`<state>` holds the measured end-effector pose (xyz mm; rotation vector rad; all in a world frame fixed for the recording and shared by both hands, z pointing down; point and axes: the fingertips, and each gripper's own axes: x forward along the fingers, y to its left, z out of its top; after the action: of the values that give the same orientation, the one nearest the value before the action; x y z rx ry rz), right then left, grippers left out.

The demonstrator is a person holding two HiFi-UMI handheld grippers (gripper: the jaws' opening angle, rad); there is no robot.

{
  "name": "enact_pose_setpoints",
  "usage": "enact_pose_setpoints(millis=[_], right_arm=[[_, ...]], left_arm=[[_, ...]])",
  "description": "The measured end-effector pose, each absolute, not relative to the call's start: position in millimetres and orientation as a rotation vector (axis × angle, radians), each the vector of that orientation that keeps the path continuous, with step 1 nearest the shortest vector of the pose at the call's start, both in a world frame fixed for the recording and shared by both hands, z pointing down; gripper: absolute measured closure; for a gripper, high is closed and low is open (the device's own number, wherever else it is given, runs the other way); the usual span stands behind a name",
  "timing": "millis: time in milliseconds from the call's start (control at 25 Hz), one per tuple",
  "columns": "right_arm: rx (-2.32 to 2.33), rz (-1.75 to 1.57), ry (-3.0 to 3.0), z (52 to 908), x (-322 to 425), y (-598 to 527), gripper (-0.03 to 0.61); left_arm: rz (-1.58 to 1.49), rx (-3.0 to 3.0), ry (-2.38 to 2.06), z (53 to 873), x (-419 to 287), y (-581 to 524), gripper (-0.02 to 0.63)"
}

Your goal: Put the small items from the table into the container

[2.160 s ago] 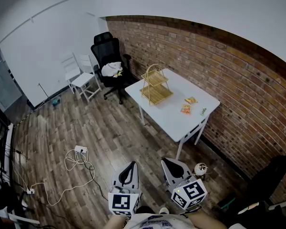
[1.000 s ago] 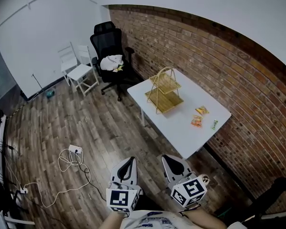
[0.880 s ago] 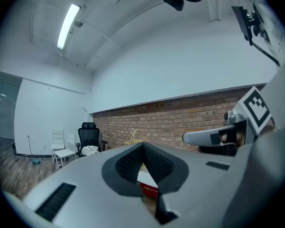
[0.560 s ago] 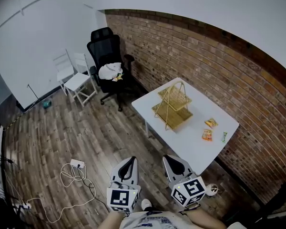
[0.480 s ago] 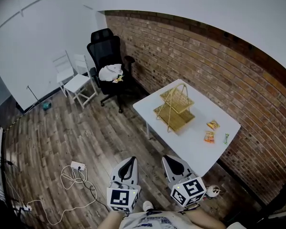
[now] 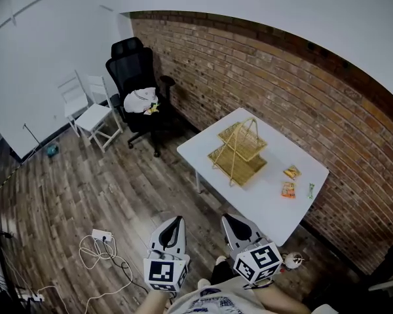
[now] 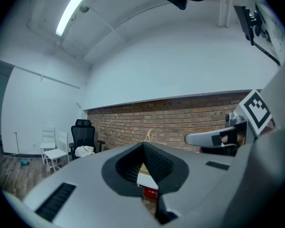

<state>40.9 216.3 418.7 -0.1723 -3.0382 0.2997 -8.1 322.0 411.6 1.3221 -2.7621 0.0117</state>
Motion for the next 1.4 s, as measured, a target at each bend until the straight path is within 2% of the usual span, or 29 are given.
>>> enact_pose_setpoints(millis=[520, 840, 1400], right_arm=[[-0.047, 0.302, -3.043, 432.4, -31.9, 155.6, 0.558], [0.045, 0.321, -3.029, 434.3, -80.3, 85.4, 0.559], [0.327, 0.350, -3.005, 442.8, -103.4, -71.2, 0.560]], left_arm=[[0.045, 1.381, -2.713, 423.2, -84.8, 267.8, 0.565], [0.039, 1.474, -2.651, 422.7, -143.4, 184.4, 0.565], [0.067, 1.735, -2.491, 423.9, -181.8, 11.6, 0.565]])
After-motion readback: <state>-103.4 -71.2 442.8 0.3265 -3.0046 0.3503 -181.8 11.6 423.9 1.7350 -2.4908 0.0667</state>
